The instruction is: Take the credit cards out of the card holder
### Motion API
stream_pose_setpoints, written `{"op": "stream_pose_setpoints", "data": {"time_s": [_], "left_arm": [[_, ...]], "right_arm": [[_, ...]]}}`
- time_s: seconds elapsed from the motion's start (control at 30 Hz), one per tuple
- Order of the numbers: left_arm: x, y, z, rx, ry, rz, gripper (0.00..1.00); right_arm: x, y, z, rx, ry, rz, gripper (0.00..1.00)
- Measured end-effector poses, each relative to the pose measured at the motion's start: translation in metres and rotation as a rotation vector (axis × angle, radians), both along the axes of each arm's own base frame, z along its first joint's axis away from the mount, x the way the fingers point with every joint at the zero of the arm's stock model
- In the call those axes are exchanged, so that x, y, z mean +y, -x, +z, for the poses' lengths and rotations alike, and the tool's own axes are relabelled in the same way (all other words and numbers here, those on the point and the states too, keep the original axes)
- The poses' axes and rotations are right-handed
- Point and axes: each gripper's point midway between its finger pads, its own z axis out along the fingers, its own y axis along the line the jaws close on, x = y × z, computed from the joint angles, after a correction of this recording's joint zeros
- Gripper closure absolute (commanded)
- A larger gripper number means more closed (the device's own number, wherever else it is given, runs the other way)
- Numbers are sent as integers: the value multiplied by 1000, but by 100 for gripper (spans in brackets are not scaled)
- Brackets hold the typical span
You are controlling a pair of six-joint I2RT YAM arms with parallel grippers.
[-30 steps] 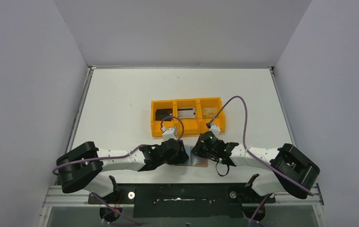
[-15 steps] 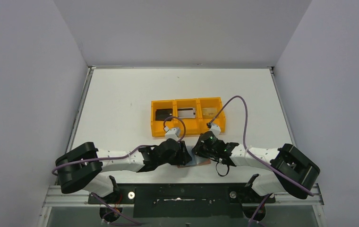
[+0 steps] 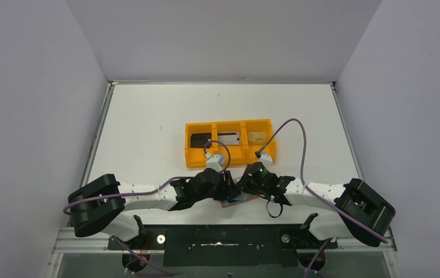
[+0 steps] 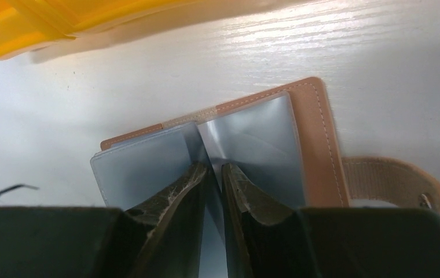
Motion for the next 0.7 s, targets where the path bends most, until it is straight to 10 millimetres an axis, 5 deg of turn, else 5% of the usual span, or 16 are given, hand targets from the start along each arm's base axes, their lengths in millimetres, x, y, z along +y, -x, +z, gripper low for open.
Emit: {"op": "stream_pose_setpoints", "data": {"time_s": [0.43, 0.7], "left_arm": [[-9, 0, 11, -20, 33, -22, 61], [-27, -1, 20, -30, 42, -70, 62]], "right_arm": [[-8, 5, 3, 7, 1, -18, 74], [-30, 3, 11, -27, 32, -81, 69]]}}
